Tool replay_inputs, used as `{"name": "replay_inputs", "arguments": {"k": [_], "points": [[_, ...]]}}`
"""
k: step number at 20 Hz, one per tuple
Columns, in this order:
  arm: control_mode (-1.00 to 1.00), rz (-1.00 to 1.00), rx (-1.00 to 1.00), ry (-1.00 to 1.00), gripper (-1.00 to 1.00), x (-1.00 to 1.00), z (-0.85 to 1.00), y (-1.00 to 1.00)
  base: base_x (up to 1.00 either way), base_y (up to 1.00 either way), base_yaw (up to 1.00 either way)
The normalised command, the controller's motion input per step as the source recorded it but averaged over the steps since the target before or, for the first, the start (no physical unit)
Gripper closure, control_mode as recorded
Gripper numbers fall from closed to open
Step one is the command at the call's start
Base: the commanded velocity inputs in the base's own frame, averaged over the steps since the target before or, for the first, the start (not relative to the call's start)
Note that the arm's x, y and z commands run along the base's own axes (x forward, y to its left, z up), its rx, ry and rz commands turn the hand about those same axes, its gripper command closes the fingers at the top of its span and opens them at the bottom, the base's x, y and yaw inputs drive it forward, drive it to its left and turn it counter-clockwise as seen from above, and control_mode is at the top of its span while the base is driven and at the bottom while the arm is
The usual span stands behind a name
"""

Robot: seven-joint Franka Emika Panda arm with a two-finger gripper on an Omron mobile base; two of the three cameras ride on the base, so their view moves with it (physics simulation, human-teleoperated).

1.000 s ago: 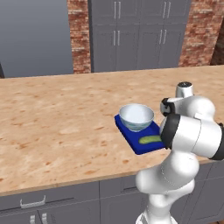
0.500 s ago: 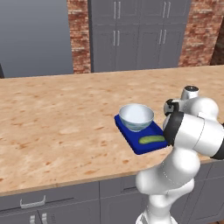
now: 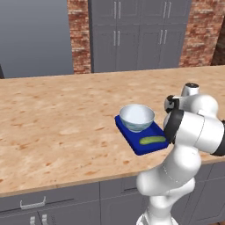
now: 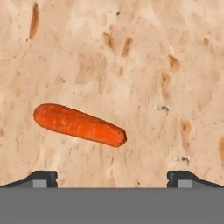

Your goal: Place the two vegetables and bowl onto the tray for setting up a vegetable dip station.

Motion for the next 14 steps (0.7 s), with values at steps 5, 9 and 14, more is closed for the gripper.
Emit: {"name": "replay_inputs", "arguments": {"k": [5, 9, 14], "points": [[-1.0, 0.34, 0.0, 0.09, -1.0, 0.07, -0.12, 0.0, 0.0, 0.0, 0.0], [-1.0, 0.18, 0.01, 0.04, -1.0, 0.23, -0.11, -0.01, 0.0, 0.0, 0.0], [-1.0, 0.05, 0.01, 0.0, -1.0, 0.09, -0.17, -0.03, 0.0, 0.0, 0.0]]}}
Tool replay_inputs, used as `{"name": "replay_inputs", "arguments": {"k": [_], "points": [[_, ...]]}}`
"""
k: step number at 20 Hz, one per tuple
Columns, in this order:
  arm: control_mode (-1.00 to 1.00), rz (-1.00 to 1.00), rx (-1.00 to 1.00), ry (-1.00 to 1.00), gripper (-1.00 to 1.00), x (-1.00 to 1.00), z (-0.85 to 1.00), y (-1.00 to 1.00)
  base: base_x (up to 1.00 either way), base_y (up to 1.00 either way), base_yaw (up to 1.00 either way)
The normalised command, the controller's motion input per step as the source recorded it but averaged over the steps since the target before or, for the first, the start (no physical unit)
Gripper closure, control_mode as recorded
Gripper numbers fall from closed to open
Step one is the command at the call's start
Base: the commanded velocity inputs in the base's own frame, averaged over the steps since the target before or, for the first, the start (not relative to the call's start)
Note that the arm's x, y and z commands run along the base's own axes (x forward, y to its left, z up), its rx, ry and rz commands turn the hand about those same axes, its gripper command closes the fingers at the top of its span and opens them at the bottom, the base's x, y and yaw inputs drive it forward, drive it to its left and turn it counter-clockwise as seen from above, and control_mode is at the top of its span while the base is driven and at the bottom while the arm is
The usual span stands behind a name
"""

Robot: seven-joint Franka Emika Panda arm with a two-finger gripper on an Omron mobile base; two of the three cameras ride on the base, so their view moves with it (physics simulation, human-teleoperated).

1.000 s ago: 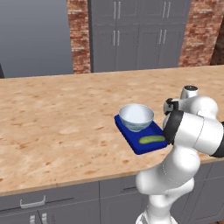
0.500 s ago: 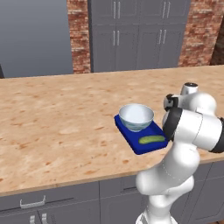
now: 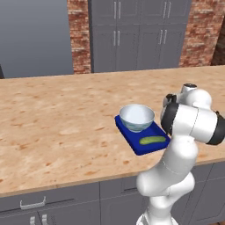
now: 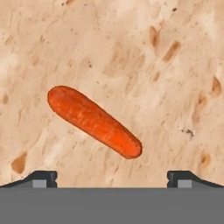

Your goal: Place the two vegetables and bowl onto the tray for setting up a vegetable dip station.

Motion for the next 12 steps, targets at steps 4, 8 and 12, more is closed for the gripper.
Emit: {"name": "replay_inputs", "arguments": {"k": [4, 8, 12], "points": [[-1.0, 0.0, 0.0, 0.0, -1.0, 0.0, -0.37, -0.18, 0.0, 0.0, 0.0], [-1.0, 0.0, 0.0, 0.0, -1.0, 0.0, -0.47, -0.02, 0.0, 0.0, 0.0], [-1.0, 0.05, 0.0, 0.0, -1.0, 0.04, -0.32, -0.01, 0.0, 0.0, 0.0]]}}
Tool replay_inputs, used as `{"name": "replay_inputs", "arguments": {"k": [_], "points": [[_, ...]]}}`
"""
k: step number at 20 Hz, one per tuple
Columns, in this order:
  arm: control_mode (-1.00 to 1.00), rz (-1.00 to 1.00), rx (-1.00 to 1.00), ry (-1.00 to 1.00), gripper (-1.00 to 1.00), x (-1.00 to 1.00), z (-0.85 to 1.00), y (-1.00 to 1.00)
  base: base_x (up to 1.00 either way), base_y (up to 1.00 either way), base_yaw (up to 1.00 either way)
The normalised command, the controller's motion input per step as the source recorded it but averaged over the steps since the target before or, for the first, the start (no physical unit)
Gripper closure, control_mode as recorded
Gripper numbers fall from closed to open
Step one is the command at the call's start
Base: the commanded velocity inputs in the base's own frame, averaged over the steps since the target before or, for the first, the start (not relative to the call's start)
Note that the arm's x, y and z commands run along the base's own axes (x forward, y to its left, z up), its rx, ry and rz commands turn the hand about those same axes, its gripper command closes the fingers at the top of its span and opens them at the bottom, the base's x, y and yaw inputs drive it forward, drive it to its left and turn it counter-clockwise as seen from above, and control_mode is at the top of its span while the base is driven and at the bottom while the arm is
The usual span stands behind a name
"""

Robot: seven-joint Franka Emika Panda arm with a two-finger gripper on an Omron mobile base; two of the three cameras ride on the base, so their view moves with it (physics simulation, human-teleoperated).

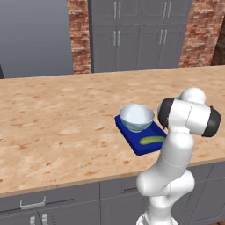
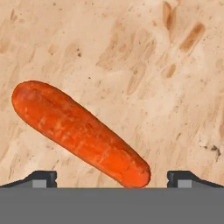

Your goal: Place the two vegetables and bowl onto the tray for setting up a vegetable dip station.

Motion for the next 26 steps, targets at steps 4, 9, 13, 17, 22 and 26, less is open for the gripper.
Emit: {"name": "replay_inputs", "arguments": {"k": [4, 9, 13, 17, 22, 26], "points": [[-1.0, 0.05, 0.0, 0.0, -1.0, 0.01, -0.15, -0.15, 0.0, 0.0, 0.0], [-1.0, 0.05, 0.0, 0.0, -1.0, 0.09, -0.14, -0.11, 0.0, 0.0, 0.0], [-1.0, 0.06, 0.0, 0.01, -1.0, 0.13, -0.19, 0.0, 0.0, 0.0, 0.0], [-1.0, 0.07, 0.02, 0.0, -1.0, 0.13, -0.13, 0.0, 0.0, 0.0, 0.0], [-1.0, 0.09, 0.06, 0.02, -1.0, 0.1, -0.34, 0.0, 0.0, 0.0, 0.0], [-1.0, 0.12, 0.07, 0.0, 1.0, 0.09, -0.4, 0.09, 0.0, 0.0, 0.0]]}}
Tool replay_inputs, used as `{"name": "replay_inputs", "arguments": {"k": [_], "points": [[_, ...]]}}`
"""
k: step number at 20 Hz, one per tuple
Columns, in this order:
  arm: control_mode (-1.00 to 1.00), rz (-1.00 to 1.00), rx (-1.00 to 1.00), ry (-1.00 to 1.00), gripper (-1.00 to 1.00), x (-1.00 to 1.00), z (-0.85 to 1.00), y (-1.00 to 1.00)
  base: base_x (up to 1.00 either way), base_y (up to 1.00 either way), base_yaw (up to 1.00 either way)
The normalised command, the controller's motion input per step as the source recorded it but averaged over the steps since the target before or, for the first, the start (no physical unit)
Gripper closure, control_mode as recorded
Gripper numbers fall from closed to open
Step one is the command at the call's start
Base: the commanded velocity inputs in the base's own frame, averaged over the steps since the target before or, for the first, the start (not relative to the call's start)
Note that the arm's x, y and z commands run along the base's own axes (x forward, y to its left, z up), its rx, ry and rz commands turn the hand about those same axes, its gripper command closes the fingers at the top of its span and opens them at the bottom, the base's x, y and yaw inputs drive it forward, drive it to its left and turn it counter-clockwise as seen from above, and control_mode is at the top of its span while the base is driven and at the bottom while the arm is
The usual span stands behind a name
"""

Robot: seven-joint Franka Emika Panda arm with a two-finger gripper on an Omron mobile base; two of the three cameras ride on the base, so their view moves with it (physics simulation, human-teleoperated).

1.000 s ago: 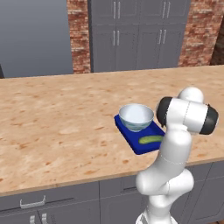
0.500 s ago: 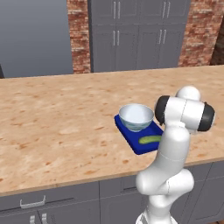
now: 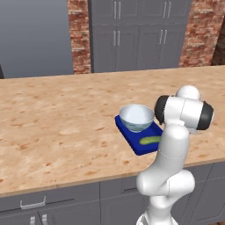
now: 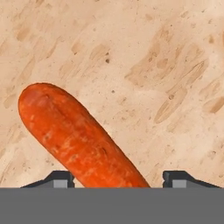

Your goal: Place the two vegetables and bowl onto the tray for setting up a vegetable dip station.

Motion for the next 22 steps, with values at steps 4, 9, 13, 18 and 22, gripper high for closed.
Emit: {"name": "replay_inputs", "arguments": {"k": [4, 9, 13, 18, 22], "points": [[-1.0, 0.07, 0.02, -0.1, 1.0, 0.02, -0.22, 0.28, 0.0, 0.0, 0.0], [-1.0, 0.01, 0.01, -0.13, 1.0, 0.03, -0.14, 0.27, 0.0, 0.0, 0.0], [-1.0, 0.01, -0.05, -0.05, 1.0, -0.09, 0.3, 0.13, 0.0, 0.0, 0.0], [-1.0, 0.01, -0.11, -0.05, 1.0, -0.12, 0.65, 0.07, 0.0, 0.0, 0.0], [-1.0, -0.02, -0.05, -0.04, 1.0, -0.16, 0.35, 0.18, 0.0, 0.0, 0.0]]}}
